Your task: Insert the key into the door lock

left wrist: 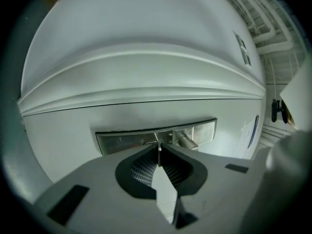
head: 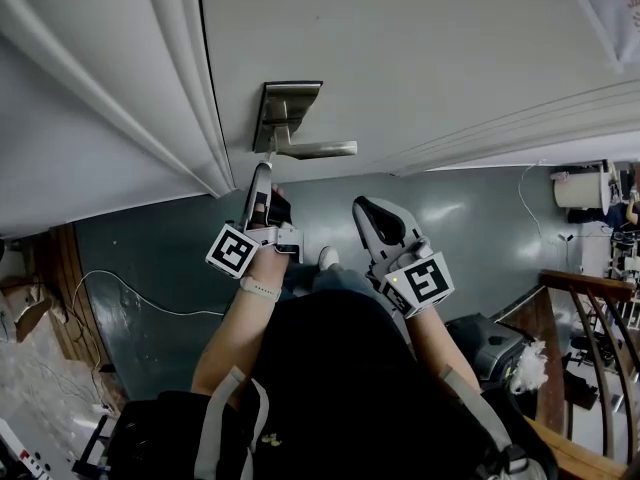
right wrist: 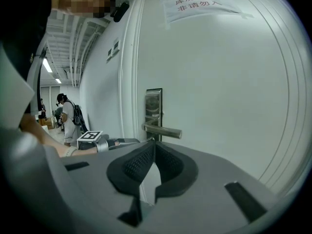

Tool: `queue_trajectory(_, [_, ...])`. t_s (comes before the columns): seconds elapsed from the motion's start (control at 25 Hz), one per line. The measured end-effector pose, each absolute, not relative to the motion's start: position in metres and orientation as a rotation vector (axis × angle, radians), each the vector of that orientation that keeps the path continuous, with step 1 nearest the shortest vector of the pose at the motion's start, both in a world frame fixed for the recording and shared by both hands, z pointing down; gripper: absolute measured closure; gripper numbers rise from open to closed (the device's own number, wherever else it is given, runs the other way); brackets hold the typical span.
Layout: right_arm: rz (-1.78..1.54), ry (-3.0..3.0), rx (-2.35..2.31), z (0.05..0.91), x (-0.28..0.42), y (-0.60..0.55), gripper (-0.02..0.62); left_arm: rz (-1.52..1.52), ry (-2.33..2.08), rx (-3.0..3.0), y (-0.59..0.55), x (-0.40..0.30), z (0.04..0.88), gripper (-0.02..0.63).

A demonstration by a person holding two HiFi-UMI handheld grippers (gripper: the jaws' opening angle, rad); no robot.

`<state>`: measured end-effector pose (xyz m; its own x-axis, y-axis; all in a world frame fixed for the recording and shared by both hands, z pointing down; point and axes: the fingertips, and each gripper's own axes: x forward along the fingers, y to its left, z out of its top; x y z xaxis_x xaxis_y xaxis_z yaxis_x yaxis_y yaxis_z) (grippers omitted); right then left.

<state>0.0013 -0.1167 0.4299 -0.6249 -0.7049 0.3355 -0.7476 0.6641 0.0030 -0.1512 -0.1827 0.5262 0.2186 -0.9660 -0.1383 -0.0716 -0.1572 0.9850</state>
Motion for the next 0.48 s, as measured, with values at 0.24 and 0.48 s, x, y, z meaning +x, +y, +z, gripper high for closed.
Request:
queue_trajectory(0.24, [0.222,-2.561,1.179,0.4319,0.0025,-0.1211,0.571,-1.108,-1.038,1.482,-0.1841,-0.1499,0.5253,0.580])
queue_trajectory(0.48, [0.228,-2.563,1.174,0.4336,-0.0011,-0.1200,0.571,-1.107,-1.042,1.474,-0.1824,-0.1519,0.5262,0.580])
